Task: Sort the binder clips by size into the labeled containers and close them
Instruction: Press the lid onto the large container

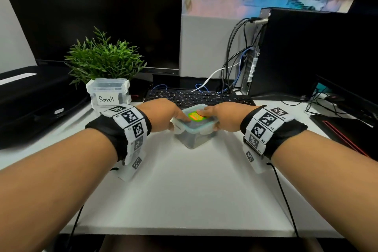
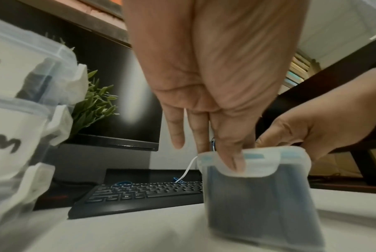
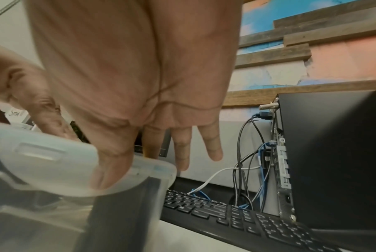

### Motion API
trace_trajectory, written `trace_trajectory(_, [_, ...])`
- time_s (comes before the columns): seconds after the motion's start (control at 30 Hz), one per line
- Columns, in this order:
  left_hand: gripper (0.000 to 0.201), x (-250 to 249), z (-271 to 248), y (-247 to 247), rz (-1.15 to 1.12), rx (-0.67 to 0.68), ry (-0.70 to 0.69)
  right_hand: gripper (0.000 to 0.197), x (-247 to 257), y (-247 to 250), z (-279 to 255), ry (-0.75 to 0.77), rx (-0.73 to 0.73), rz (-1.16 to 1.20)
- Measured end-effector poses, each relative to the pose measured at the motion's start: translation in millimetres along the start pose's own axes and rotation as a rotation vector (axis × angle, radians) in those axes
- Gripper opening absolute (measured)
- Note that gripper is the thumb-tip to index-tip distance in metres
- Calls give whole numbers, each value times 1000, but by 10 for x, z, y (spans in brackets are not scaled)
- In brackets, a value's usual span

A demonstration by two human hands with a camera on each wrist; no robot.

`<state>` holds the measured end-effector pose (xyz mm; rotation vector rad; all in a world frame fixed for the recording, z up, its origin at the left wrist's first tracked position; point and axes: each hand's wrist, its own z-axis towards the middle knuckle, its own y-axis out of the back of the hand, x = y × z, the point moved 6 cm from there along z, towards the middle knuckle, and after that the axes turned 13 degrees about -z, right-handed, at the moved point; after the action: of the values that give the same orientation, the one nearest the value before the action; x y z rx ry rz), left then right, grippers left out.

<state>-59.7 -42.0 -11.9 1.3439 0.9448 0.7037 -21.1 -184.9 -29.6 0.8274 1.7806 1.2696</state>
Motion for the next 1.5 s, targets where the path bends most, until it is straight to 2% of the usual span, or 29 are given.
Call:
trace_trajectory(0.07, [51, -12, 60, 5, 41, -11, -19, 67, -13, -16, -3, 18, -8, -13])
trace_trajectory(0.2, [51, -10, 155, 2, 96, -9, -29, 90, 48, -31, -75, 10, 70, 113])
trace_trajectory(0.37, [51, 12, 217, 6, 91, -63, -40, 101, 260, -94, 19, -112, 18, 123])
trace_trajectory(0.53, [44, 163, 181, -47, 34, -86, -57, 102, 277, -119, 72, -182, -47, 115])
trace_trajectory(0.73, [47, 281, 189, -34, -3, -79, 2, 86, 332, -89, 128, -215, -88, 64])
trace_trajectory(1.07, [39, 140, 224, -22, 151, -184, -32, 56, 257, -51, 101, -105, -130, 56])
trace_trajectory(1.37, [38, 68, 261, -55, 179, -187, -35, 58, 261, -27, 66, -72, -126, 74])
trace_trajectory(1.5, [37, -16, 289, -69, 230, -184, -33, 51, 239, -19, 61, -57, -143, 92])
